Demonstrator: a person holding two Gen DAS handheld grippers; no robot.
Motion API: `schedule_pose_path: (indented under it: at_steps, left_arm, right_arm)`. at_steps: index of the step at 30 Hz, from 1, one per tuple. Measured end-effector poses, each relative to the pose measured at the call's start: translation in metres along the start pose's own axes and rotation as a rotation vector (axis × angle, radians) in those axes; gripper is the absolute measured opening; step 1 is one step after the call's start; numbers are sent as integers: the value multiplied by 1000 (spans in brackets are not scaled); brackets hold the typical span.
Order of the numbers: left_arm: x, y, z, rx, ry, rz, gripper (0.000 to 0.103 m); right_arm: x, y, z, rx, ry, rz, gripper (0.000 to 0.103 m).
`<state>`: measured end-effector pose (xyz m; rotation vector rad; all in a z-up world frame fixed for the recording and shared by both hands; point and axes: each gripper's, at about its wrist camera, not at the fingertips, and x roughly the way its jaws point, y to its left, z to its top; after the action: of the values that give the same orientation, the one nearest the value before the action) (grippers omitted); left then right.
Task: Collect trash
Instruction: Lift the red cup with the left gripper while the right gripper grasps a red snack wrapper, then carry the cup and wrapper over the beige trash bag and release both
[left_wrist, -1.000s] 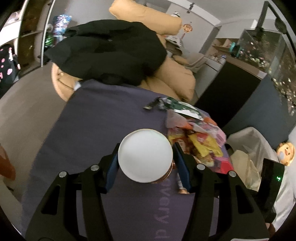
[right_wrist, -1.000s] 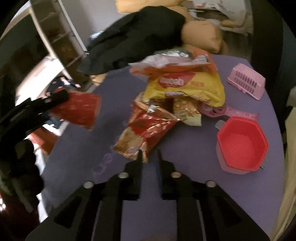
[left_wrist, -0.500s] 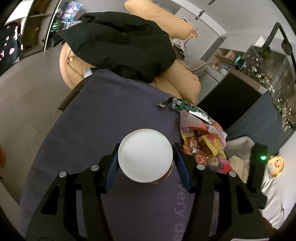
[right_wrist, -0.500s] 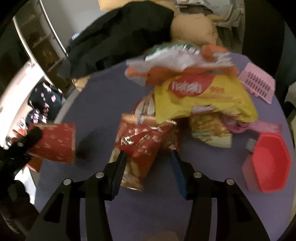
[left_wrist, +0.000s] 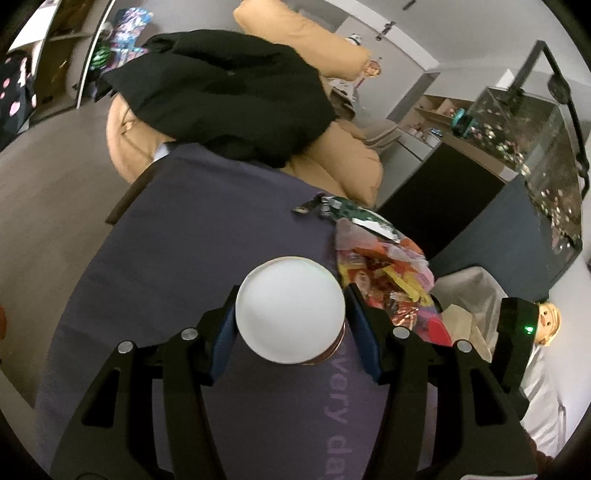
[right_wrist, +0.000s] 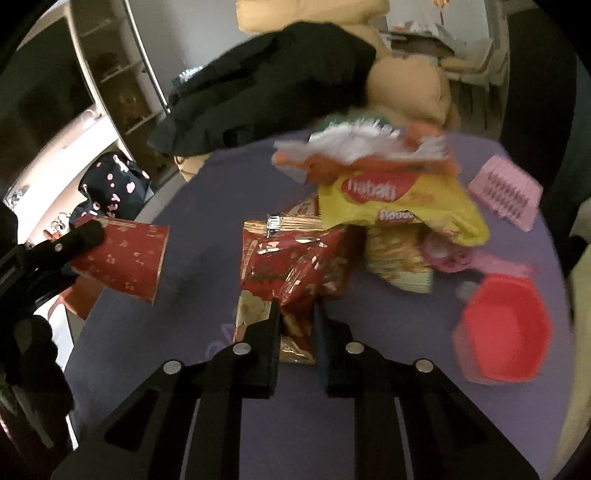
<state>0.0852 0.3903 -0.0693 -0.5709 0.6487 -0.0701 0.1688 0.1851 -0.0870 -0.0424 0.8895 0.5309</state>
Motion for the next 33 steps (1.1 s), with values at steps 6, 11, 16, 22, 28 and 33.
schedule_pose_path:
  at_steps: [6,11,16,22,28,33]
  left_arm:
    - [-5,-43,2,74,-3,-33,53]
    - [-7,-91,4,157,-8,-61,53]
    - [-3,-137,5,238,-12,-75,53]
    - [7,-174,4,285,-3,-77,53]
    - [16,-199,-1,320,13,-65,53]
    - [23,-231,-3,372,19,-73,53]
  right_arm:
    - [-57,-25,-4,-30,-100,-32,17]
    - [-104,-46,-7,-40,-162,-24,17]
    - [-139,-62,-6,-57,-193,7,17]
    - [-164,-77,-10,-105,-242,-44,17]
    - [-182,-98,-15,-101,-285,-59,17]
    - [-202,-124,-17,-83,-339,-104,17]
